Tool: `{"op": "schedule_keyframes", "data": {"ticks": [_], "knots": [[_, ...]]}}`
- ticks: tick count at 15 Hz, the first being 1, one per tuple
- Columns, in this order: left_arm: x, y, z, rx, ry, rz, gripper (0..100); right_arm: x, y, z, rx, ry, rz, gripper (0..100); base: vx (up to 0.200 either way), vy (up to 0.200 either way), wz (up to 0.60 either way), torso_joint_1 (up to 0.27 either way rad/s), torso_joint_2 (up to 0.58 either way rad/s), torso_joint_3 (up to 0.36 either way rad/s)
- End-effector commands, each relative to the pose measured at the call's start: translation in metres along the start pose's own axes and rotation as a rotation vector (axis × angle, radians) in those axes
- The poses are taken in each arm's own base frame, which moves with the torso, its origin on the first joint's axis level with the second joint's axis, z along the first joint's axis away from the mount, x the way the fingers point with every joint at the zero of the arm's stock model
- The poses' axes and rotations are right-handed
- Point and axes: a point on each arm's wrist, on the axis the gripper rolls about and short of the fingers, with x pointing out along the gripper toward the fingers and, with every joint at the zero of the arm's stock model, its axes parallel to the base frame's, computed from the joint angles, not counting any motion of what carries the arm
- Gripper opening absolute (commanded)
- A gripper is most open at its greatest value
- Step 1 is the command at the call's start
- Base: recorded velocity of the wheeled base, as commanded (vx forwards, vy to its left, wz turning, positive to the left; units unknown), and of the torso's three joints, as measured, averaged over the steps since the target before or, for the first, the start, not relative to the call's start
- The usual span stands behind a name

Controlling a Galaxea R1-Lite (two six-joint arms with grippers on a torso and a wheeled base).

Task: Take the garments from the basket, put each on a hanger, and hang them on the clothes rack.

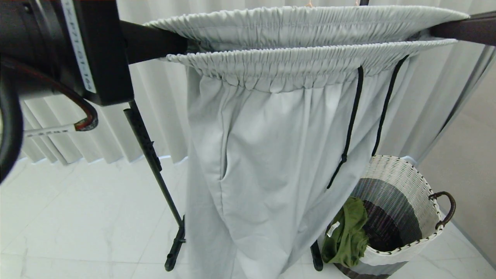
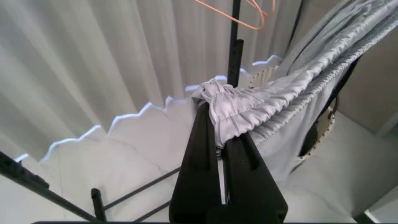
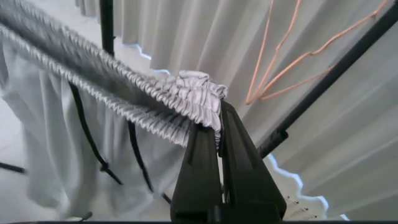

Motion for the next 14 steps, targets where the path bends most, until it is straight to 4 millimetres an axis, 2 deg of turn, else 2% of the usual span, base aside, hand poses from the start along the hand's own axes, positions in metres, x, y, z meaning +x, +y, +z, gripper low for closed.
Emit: {"op": "schedule_keyframes", "data": {"ticks": [1, 3, 5, 6, 7, 10, 12, 14], "knots": [[0.006, -0.005, -0.003, 0.012, 0.02, -0.007, 0, -0.018, 0.001, 0.004, -0.002, -0.01, -0.002, 0, 0.0, 0.0, 0.0, 0.0, 0.0, 0.0], [0.013, 0.002, -0.002, 0.014, 0.029, 0.061, 0, -0.042, 0.004, 0.002, 0.003, 0.038, 0.009, 0, 0.0, 0.0, 0.0, 0.0, 0.0, 0.0], [0.023, 0.001, 0.006, 0.009, 0.018, 0.098, 0, -0.07, 0.009, -0.004, 0.008, 0.092, 0.047, 0, 0.0, 0.0, 0.0, 0.0, 0.0, 0.0], [0.026, 0.0, 0.01, 0.003, 0.008, 0.101, 0, -0.076, 0.012, -0.006, 0.009, 0.104, 0.075, 0, 0.0, 0.0, 0.0, 0.0, 0.0, 0.0], [0.032, -0.002, 0.02, -0.01, -0.017, 0.103, 0, -0.088, 0.02, -0.01, 0.006, 0.119, 0.178, 0, 0.0, 0.0, 0.0, 0.0, 0.0, 0.0], [0.043, -0.007, 0.026, -0.001, -0.04, 0.099, 0, -0.092, 0.035, -0.014, -0.017, 0.137, 0.368, 0, 0.0, 0.0, 0.0, 0.0, 0.0, 0.0], [0.044, -0.007, 0.028, 0.009, -0.058, 0.097, 0, -0.088, 0.04, -0.016, -0.025, 0.149, 0.407, 0, 0.0, 0.0, 0.0, 0.0, 0.0, 0.0], [0.034, -0.005, 0.031, 0.002, -0.075, 0.086, 0, -0.085, 0.04, -0.017, -0.026, 0.16, 0.396, 0, 0.0, 0.0, 0.0, 0.0, 0.0, 0.0]]}}
